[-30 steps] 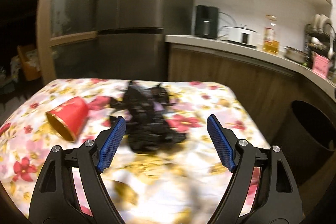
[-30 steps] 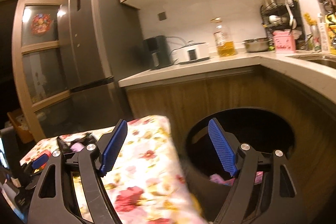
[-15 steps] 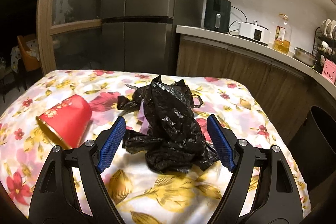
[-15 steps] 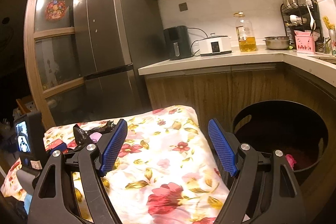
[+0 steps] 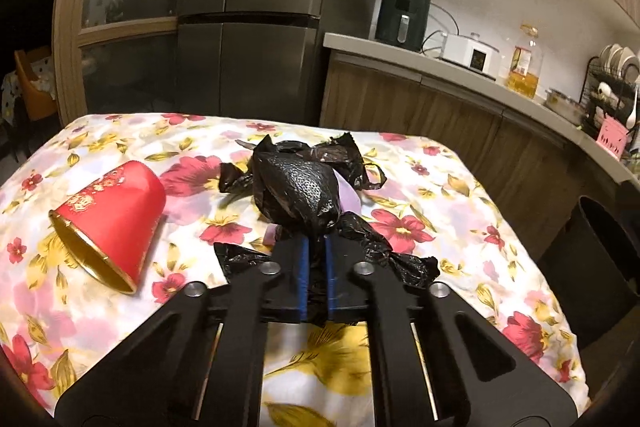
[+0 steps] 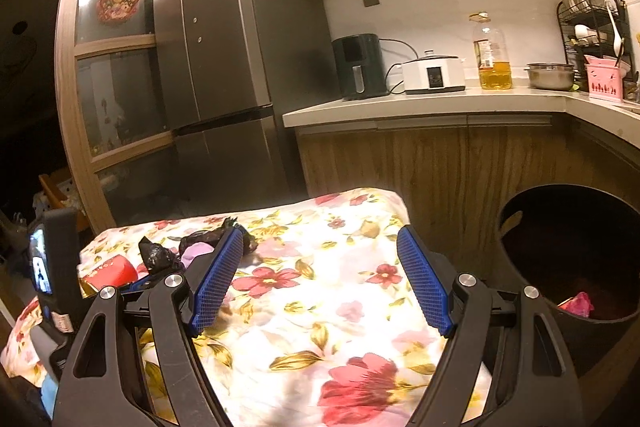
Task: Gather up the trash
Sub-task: 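Grasp the black plastic bag with the left tool while the right tool grasps a purple glove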
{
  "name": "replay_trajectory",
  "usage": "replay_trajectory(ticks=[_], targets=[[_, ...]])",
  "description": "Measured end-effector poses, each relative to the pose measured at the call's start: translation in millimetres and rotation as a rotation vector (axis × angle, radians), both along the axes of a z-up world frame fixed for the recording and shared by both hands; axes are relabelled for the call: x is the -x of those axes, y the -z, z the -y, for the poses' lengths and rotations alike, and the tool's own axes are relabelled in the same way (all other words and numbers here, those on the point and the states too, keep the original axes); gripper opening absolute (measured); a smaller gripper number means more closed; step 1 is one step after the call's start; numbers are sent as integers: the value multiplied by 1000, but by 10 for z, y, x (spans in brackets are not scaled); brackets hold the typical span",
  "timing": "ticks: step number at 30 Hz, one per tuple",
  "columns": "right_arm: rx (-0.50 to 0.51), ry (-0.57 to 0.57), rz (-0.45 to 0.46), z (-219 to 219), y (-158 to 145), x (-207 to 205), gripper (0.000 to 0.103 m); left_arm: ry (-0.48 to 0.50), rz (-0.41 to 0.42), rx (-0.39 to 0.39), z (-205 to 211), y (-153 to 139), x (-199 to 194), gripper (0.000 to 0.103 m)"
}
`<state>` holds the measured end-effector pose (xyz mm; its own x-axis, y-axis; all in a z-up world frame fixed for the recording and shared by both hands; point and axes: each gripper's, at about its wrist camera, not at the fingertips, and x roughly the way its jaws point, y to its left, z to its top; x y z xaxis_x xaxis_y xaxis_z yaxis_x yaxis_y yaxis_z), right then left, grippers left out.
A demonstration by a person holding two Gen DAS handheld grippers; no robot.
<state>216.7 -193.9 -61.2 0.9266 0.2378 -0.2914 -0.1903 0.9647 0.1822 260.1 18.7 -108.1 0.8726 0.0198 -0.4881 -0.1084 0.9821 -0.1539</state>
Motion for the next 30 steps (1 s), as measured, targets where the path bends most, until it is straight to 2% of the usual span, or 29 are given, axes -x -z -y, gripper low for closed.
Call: replay_trajectory(ticks=[6, 16, 27, 30], targets=[[2, -44, -25, -285, 73, -140, 77, -6, 54, 35, -164, -121, 333, 3], [60, -115, -86, -993, 310, -523, 77, -65, 110, 27, -514, -274, 829, 3], [67, -116, -133, -1450, 415, -869, 77, -90, 120, 53, -780, -297, 972, 3], [98, -126, -155, -1529, 501, -902, 73, -94, 125, 54, -815, -306, 983, 3]])
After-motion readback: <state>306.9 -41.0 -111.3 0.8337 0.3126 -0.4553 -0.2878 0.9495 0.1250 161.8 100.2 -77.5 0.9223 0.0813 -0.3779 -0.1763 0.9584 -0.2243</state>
